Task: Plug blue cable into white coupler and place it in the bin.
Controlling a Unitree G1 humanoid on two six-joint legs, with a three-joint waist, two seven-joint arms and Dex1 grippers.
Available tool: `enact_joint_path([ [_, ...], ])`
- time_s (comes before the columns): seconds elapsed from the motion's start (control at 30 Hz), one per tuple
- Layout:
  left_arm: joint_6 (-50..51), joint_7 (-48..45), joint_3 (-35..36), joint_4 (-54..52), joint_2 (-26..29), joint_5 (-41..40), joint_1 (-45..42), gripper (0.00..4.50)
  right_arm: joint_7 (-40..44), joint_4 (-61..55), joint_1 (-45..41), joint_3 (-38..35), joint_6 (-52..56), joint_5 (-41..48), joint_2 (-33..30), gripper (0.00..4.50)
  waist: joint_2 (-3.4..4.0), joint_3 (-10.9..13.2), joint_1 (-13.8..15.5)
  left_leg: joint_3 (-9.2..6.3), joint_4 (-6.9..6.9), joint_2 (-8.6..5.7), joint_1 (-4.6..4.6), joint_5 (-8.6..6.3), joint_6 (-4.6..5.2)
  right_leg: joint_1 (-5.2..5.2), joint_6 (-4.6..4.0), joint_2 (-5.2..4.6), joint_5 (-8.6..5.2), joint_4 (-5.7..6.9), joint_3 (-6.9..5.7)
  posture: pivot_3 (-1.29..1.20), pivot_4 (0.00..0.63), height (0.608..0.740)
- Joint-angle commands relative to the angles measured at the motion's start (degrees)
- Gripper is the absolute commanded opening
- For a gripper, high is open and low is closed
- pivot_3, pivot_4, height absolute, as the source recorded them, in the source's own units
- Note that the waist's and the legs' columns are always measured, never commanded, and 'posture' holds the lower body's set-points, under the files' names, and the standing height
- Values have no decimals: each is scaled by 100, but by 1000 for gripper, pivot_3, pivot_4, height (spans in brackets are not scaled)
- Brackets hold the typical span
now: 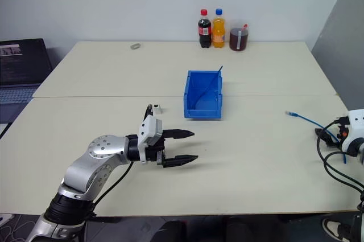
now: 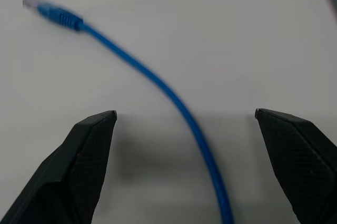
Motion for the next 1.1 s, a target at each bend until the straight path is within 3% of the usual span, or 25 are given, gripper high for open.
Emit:
enact_joint_path([
  [0.03, -63, -43, -31, -157, -5, -13, -84, 3806, 370, 529, -280, 181, 38, -187, -255, 4478, -3, 2, 2, 0, 3, 0, 0, -1, 1, 1, 1, 0, 0, -1, -1, 0, 150, 740],
  [0.13, -70, -43, -51, -175, -14, 7, -87, 3806, 455, 795, -403, 320, -10, -303, -283, 4059, -4, 2, 8, -1, 5, 0, 0, -1, 1, 2, 2, 0, 1, -1, -2, 0, 150, 740],
  [0.6, -58, -17, -32, -152, -5, 36, -89, 3806, 1154, 711, -411, 158, -71, -122, -415, 288, -5, 2, 11, -2, 10, 0, 0, -1, 1, 7, 12, 0, 7, -3, 0, 0, 150, 740],
  [0.67, -43, -11, -17, -166, 13, 36, -69, 3806, 1443, 410, -265, 200, -101, -98, -483, 58, -5, 2, 11, -1, 10, 0, 0, -1, 1, 6, 12, 0, 7, -3, 1, 0, 150, 740],
  [0.8, -23, 16, 61, -165, 98, 54, -15, 3806, 1871, -579, 224, 258, -119, -37, -555, 58, -4, 2, 12, -1, 10, 0, -1, -1, 1, 4, 13, 0, 7, -3, 1, 0, 150, 740],
  [0.97, 63, 84, 280, -347, 323, -30, 308, 3806, 2202, -3540, 1412, 418, 454, 414, -374, 58, 0, 1, -37, -2, 8, 6, -1, -1, 1, -2, 13, 3, 7, -1, 3, 0, 150, 740],
  [1.1, 120, 181, 468, -532, 531, -45, 720, 3806, 1941, -5158, 1655, 1026, 867, 476, 33, 58, -1, 2, -52, -4, 8, 9, 0, -1, 2, -4, 14, 5, 7, 1, 3, 0, 150, 740],
])
